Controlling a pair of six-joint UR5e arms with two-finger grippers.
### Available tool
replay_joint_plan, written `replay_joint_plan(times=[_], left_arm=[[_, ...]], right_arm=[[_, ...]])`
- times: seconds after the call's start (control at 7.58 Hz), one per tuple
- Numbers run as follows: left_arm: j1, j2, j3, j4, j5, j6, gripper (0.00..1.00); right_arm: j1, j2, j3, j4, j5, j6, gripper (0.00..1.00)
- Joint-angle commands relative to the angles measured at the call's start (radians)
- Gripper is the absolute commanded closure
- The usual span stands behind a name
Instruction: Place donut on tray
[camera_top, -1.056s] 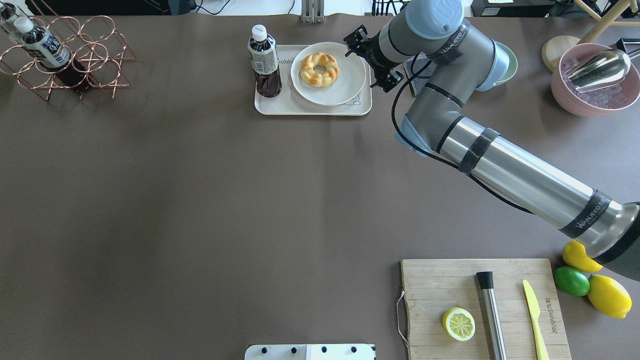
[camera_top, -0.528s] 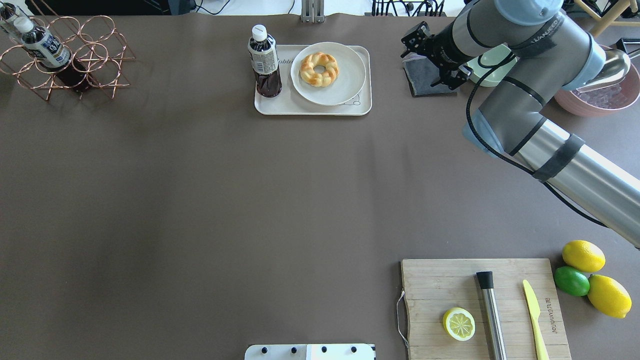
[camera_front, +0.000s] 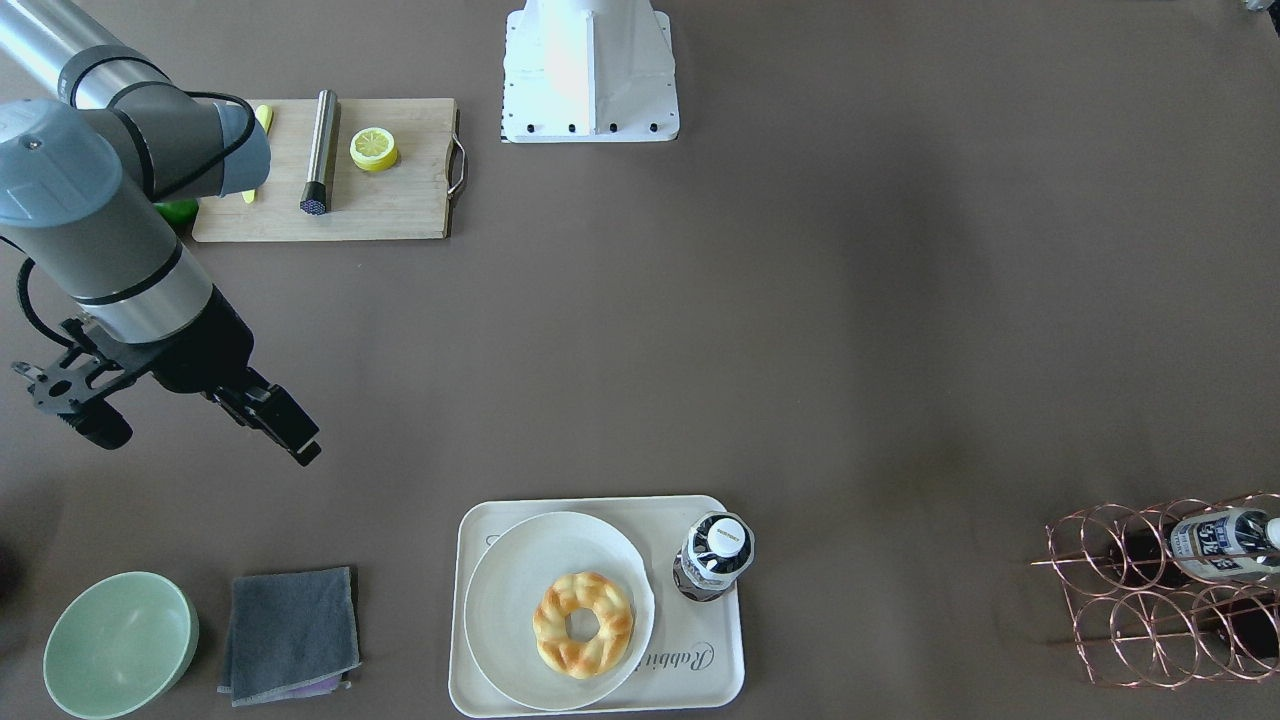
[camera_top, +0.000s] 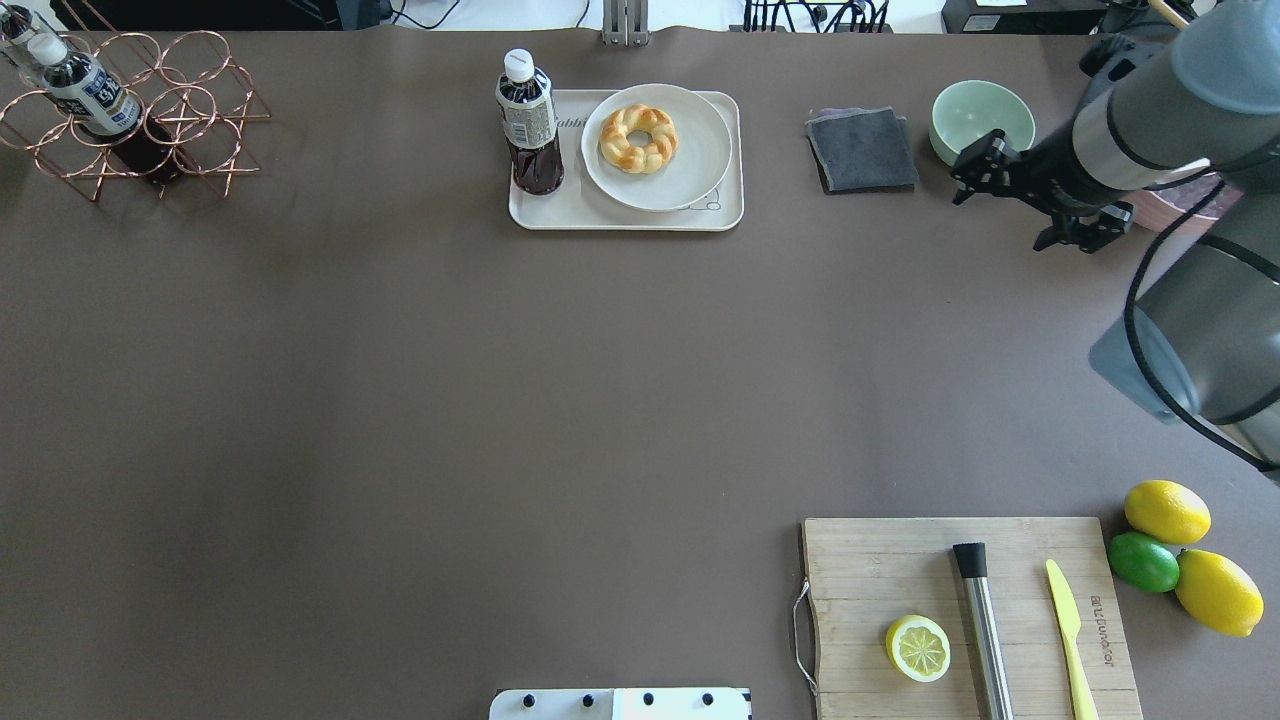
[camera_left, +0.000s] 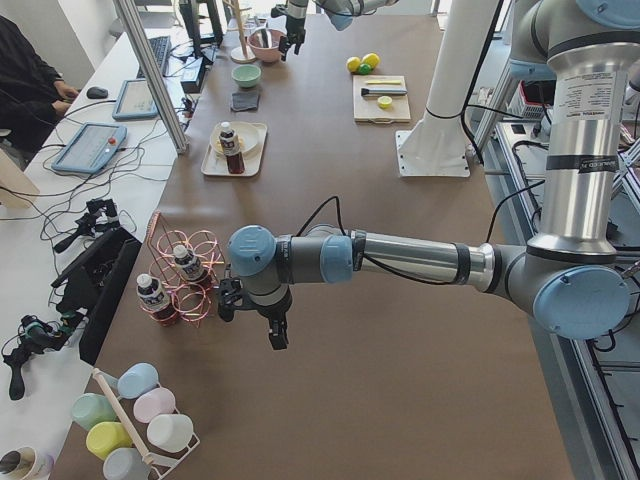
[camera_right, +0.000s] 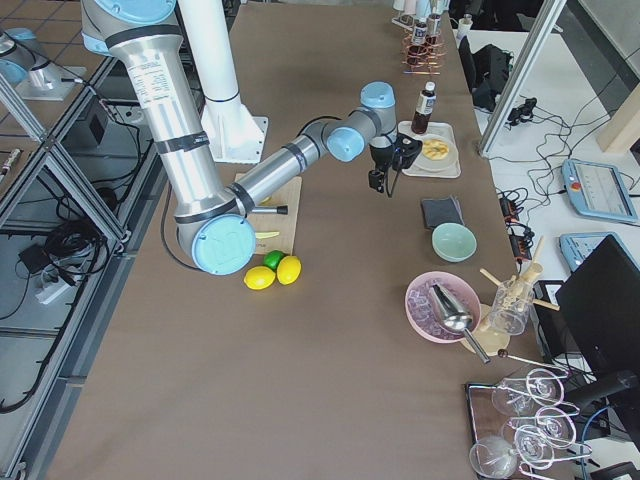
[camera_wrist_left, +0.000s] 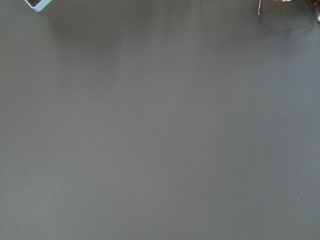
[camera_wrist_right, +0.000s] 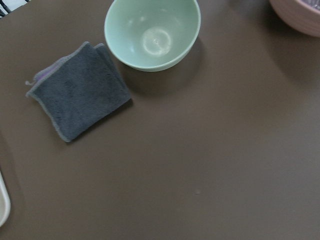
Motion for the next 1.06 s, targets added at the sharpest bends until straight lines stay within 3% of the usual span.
replay_joint_plan(times=[0.0, 0.4, 0.66, 0.92], left_arm=[[-0.004, 0.012, -0.003, 0.0, -0.001, 0.004, 0.02], [-0.009, 0.024, -0.011, -0.002, -0.001, 0.005, 0.02], [-0.009, 0.024, -0.011, -0.002, -0.001, 0.005, 0.02], [-0.009, 0.023, -0.011, -0.003, -0.001, 0.005, 0.02]], right_arm=[[0.106, -0.212, 0.11, -0.075, 0.008, -0.331, 0.0], [0.296, -0.246, 0.097, -0.376, -0.005, -1.012, 0.0], [0.477, -0.26, 0.011, -0.415, -0.007, -1.404, 0.0], [0.624, -0.262, -0.133, -0.405, 0.257, -1.551, 0.0]])
